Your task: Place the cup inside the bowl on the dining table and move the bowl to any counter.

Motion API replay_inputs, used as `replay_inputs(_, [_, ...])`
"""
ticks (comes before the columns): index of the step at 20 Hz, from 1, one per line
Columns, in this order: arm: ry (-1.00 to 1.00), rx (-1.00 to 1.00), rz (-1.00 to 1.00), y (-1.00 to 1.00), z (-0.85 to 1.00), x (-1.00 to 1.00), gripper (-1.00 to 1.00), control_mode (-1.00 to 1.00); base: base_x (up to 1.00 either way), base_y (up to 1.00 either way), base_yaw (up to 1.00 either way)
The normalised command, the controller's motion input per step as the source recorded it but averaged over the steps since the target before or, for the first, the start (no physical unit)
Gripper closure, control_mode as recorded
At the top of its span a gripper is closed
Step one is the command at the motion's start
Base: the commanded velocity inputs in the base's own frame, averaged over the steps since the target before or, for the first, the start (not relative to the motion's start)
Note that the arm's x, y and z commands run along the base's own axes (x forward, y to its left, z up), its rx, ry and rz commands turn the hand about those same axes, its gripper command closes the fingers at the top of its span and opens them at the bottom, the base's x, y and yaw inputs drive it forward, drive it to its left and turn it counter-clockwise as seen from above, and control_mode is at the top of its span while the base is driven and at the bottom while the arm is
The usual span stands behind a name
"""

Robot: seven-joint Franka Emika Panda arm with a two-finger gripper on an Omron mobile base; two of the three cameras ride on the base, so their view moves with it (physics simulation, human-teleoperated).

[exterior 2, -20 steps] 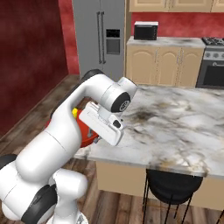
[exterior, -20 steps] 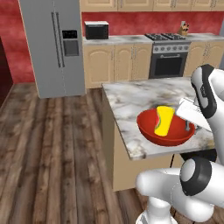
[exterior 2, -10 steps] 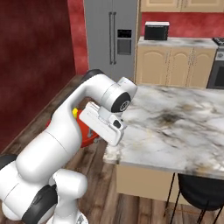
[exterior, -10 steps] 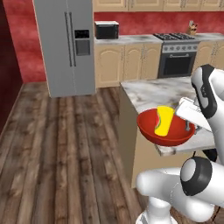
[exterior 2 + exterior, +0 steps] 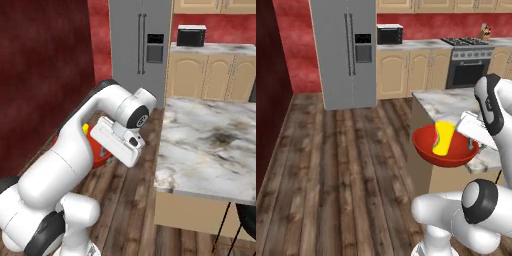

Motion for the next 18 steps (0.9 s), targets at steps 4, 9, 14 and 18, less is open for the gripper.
replay_inputs(4, [0.00, 0.00, 0.00, 0.00, 0.00, 0.00, 1.00, 1.00, 0.00, 0.55, 0.01])
replay_inputs(9, [0.00, 0.00, 0.00, 0.00, 0.00, 0.00, 1.00, 1.00, 0.00, 0.51, 0.02])
replay_inputs(14, [0.00, 0.00, 0.00, 0.00, 0.00, 0.00, 1.00, 1.00, 0.04, 0.58, 0.01])
replay_inputs(18, [0.00, 0.00, 0.00, 0.00, 0.00, 0.00, 1.00, 1.00, 0.14, 0.61, 0.01])
